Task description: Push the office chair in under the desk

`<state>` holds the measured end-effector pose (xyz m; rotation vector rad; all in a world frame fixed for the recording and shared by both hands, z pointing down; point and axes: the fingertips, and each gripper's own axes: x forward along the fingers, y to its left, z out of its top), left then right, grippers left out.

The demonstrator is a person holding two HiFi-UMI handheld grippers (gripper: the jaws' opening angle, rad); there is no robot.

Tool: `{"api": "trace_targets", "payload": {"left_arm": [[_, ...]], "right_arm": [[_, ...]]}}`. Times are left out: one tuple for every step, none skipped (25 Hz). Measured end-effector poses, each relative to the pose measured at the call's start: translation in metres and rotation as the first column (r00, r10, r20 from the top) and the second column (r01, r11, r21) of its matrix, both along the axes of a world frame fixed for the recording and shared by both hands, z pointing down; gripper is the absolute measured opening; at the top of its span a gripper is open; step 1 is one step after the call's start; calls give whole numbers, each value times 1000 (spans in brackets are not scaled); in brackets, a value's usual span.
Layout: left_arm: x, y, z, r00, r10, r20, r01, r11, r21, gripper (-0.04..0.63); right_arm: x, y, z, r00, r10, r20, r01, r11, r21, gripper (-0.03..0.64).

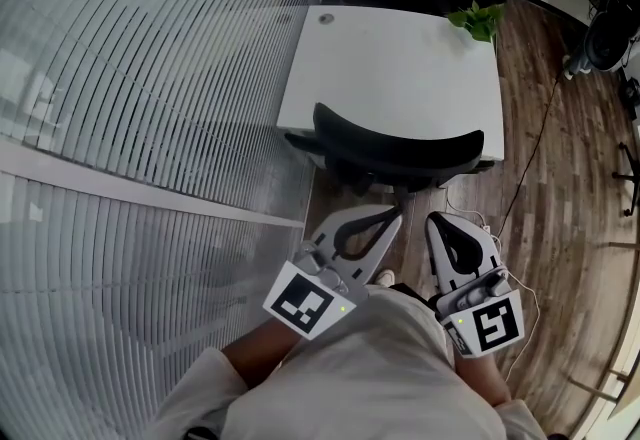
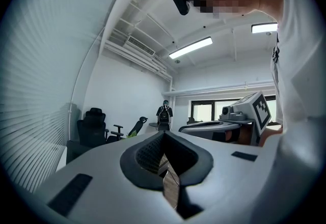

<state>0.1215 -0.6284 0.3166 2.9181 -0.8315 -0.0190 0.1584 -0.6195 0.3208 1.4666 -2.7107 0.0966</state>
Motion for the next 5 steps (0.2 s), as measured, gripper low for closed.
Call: {"api": "trace_targets", "payload": {"left_arm": [[0,0,0,1000,1,2,-1,1000,3,32],[0,1,-1,1000,3,4,-3,1000,7,32],[0,1,-1,1000,4,4,-4,1000,10,32],[-1,1,-1,1000,5,5,-5,1000,12,32],[-1,1,-1,1000,5,5,-5,1000,15,32]], "right_arm": [[0,0,-1,1000,2,-1,-2,1000,2,29],[0,0,-1,1000,2,-2,-2,1000,3,29],[0,0,0,1000,2,-3,-2,1000,4,29],[-1,0,0,1000,1,-4,-1,1000,4,29],[-1,0,0,1000,0,-5,0,1000,4,29]]}}
